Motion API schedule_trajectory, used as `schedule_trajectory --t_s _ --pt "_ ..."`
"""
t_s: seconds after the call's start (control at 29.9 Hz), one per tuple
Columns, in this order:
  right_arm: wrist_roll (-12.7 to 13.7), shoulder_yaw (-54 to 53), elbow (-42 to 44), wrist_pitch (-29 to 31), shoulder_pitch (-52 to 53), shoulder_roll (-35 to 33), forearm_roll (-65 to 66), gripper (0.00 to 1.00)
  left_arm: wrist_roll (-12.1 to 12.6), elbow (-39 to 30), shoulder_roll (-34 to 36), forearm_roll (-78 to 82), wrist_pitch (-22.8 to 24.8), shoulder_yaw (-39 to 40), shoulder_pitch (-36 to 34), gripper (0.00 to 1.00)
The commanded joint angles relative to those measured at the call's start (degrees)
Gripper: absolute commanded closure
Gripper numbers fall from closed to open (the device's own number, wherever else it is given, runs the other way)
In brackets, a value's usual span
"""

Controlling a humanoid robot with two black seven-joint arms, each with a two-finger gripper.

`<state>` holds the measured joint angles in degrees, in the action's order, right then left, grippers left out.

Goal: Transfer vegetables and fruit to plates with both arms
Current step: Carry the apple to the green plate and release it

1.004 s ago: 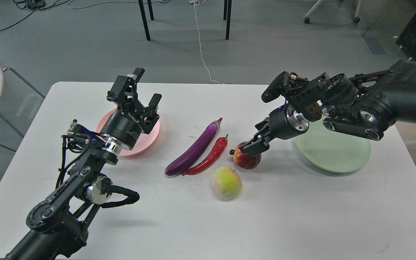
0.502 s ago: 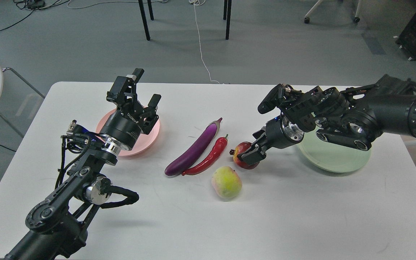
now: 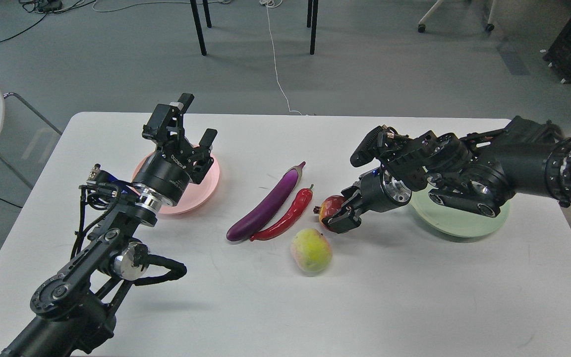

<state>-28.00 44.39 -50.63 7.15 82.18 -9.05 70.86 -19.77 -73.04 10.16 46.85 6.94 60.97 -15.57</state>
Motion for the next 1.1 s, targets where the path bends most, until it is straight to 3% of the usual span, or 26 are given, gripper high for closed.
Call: schedule_trajectory --t_s 0.0,0.1,0.3,0.5,0.7,1.07 --pt "0.0 0.3 0.0 0.0 0.1 0.1 0.0 0.46 0.0 0.0 0.1 -0.1 0.0 0.0 -0.2 0.02" --pt "0.0 0.3 -0.1 0.0 1.0 -0.4 -0.1 0.57 0.0 0.0 0.2 -0.1 0.1 0.1 -0.2 0.02" --pt "0.0 -0.3 -1.7 0.0 6.9 -5.1 -0.5 0.57 0.0 0.0 0.1 -0.1 0.1 0.1 -0.5 0.02" --pt "0.0 0.6 -1.4 0.1 12.6 -16.1 4.5 0.57 0.0 0.0 0.0 -0.1 0.1 0.0 -0.7 0.02" --pt "0.0 1.8 -1.1 0.1 11.6 -25.5 11.4 0.57 0.0 0.0 -0.6 -0.1 0.1 -0.1 -0.7 0.02" --pt "0.0 2.5 9.9 -4.9 -0.2 -23.6 11.2 0.55 0.0 0.0 -1.3 -0.1 0.1 -0.3 -1.0 0.02"
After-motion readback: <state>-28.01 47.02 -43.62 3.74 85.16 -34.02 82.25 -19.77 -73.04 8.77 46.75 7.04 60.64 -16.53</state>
